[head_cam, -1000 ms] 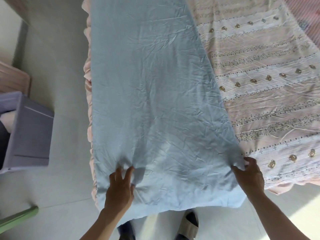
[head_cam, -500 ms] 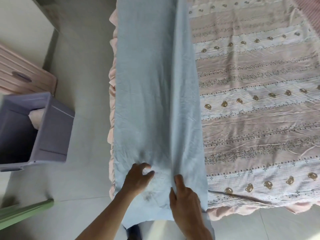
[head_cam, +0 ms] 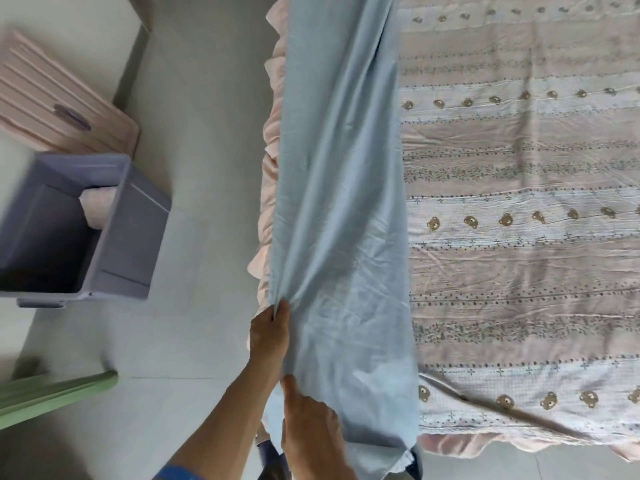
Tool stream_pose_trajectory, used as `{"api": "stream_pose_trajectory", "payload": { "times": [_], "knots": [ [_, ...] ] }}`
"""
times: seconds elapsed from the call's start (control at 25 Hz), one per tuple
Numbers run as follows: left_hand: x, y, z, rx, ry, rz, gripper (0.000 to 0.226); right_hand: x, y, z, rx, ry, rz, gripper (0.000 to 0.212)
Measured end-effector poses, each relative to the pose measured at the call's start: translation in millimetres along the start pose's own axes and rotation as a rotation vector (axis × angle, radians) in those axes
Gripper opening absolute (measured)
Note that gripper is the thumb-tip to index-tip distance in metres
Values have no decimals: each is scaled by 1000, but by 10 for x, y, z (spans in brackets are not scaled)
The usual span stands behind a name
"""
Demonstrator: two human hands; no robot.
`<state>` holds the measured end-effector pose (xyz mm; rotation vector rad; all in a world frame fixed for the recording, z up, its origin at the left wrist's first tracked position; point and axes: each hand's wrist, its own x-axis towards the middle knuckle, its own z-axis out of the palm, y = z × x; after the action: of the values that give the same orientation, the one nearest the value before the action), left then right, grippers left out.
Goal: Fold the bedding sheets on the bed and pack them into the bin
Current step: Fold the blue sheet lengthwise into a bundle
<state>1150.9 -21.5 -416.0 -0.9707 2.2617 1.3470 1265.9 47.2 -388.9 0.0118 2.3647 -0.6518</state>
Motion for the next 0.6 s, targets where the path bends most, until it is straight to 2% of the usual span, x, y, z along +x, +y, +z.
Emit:
{"api": "stream_pose_trajectory", "payload": {
  "times": [0.12, 0.16, 0.24, 0.32, 0.44, 0.56, 0.6],
  "knots": [
    [147, -178, -148, -69, -38, -44, 40, 10, 75, 239, -51, 23, -62, 54],
    [172, -195, -153, -87, -54, -47, 38, -75, 149, 262, -31, -100, -32, 57],
    [199, -236, -144, -90, -71, -43, 37, -156, 367, 333, 14, -104, -17, 48],
    [194, -370, -170, -60, -108, -47, 33, -157, 637, 276, 35, 65, 102, 34],
    [14, -653, -278, -57, -200, -87, 16, -146, 1191, 195, 60, 154, 305, 21],
    [-275, -1027, -338, -91, -278, -189, 18, -336, 1511, 241, 178, 3, 496, 20],
    [-368, -1138, -344, -90, -296, -216, 20, -381, 1601, 283, 258, 22, 539, 20]
  ]
}}
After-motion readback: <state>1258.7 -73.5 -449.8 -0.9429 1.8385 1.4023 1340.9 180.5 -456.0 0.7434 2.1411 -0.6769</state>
